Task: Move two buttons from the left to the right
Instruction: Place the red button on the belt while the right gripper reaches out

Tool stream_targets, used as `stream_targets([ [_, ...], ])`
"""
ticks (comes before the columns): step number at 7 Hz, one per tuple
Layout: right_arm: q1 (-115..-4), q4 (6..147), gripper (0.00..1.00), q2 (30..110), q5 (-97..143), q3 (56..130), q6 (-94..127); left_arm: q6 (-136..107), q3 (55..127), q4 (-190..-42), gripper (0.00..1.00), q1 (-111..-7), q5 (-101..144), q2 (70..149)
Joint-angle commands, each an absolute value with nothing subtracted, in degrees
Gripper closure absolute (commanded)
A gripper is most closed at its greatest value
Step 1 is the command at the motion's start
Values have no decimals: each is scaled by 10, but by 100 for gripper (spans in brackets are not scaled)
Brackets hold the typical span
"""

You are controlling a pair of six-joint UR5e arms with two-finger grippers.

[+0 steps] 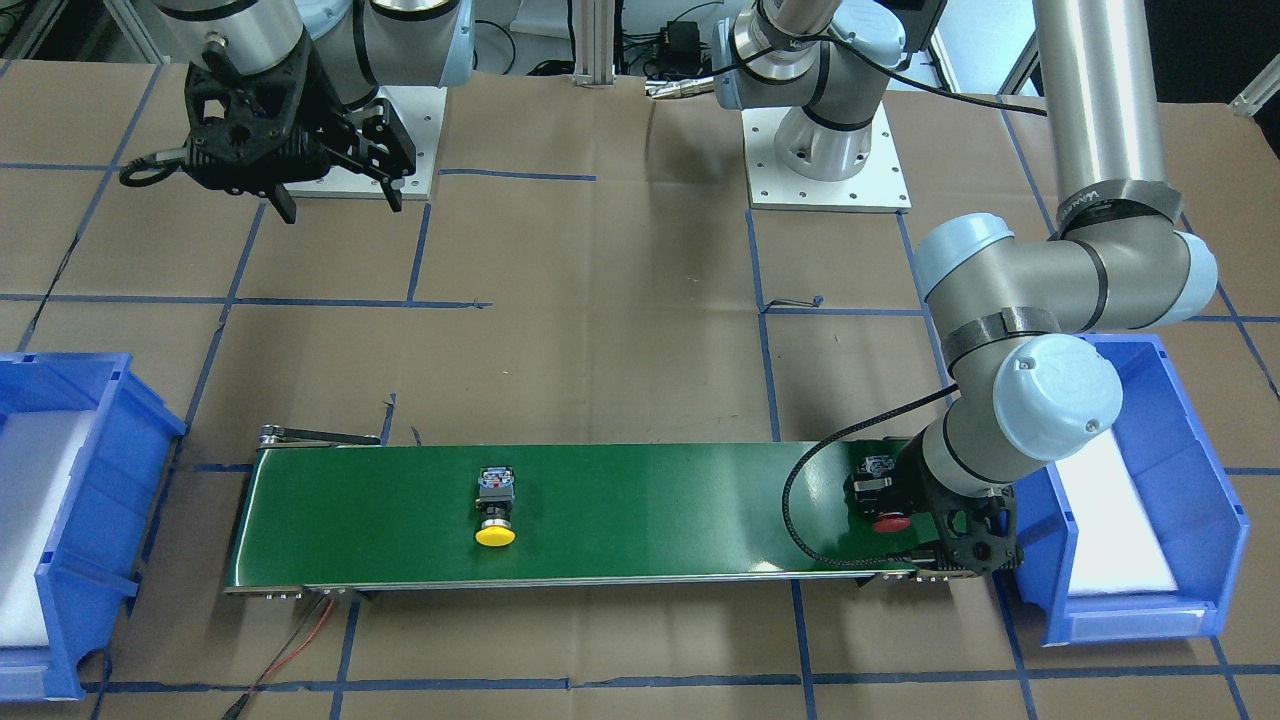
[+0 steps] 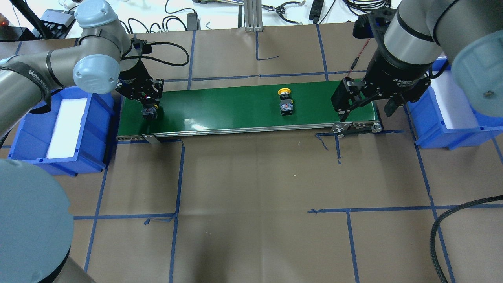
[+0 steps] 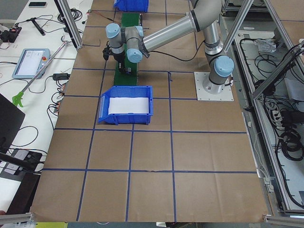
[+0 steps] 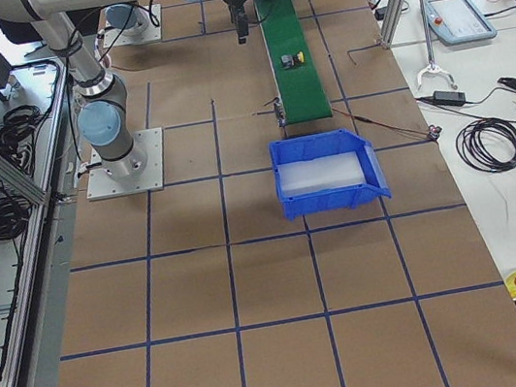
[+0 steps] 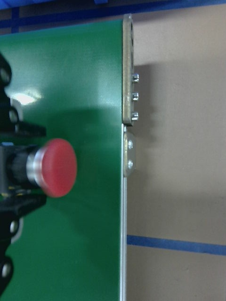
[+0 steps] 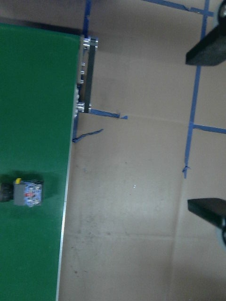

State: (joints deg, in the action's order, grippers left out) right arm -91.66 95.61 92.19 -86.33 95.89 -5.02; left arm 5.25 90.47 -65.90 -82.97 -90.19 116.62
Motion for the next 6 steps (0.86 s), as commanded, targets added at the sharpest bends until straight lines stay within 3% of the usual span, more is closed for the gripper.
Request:
stream_targets([
  [1, -915, 1130, 0, 871, -863, 961, -49, 53, 884, -666, 0, -829, -903, 1159],
  [3, -914, 1138, 0, 794, -866, 947, -44, 53, 880, -686, 0, -828, -905, 1126],
  [6, -916, 1144, 0, 676, -863, 862, -7, 49, 867, -844, 0, -837, -905, 1010],
])
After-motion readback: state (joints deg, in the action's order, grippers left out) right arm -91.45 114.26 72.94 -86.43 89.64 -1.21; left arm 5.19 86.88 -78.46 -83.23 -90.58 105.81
